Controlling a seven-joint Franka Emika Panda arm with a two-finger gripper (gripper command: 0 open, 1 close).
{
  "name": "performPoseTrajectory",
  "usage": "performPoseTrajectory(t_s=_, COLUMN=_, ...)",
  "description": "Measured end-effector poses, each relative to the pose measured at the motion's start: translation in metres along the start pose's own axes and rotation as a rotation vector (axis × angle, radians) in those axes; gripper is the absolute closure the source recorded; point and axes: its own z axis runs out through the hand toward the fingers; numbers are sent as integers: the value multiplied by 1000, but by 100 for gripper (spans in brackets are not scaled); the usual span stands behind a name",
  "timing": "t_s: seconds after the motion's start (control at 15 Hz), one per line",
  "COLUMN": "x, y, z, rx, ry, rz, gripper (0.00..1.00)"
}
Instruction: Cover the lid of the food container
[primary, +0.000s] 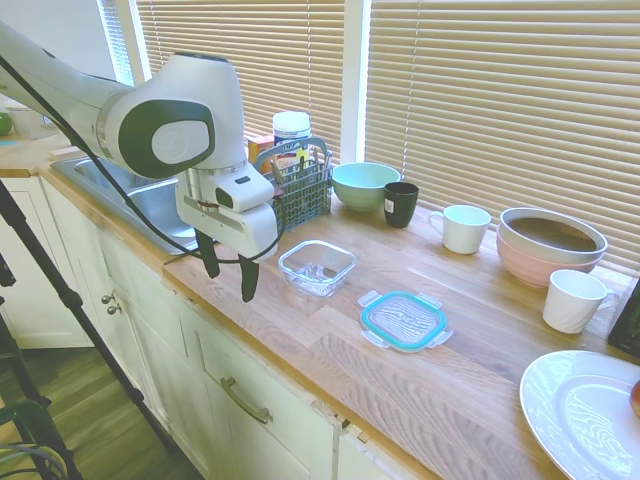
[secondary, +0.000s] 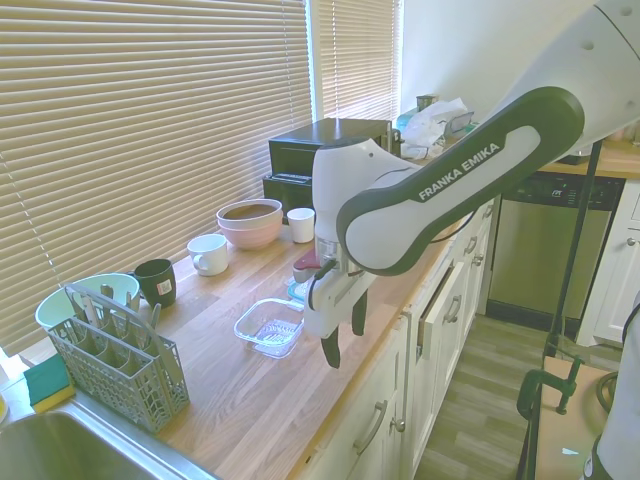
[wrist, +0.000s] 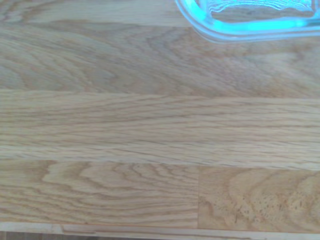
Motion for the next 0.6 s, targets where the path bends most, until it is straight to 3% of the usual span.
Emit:
performPoseTrajectory(t_s=0.33, x=11, y=9, z=0, rx=3, ry=-2, rz=32, gripper=0)
performPoseTrajectory(t_s=0.6, x=31, y=23, z=-4, rx=36, ry=5, rz=66, gripper=0)
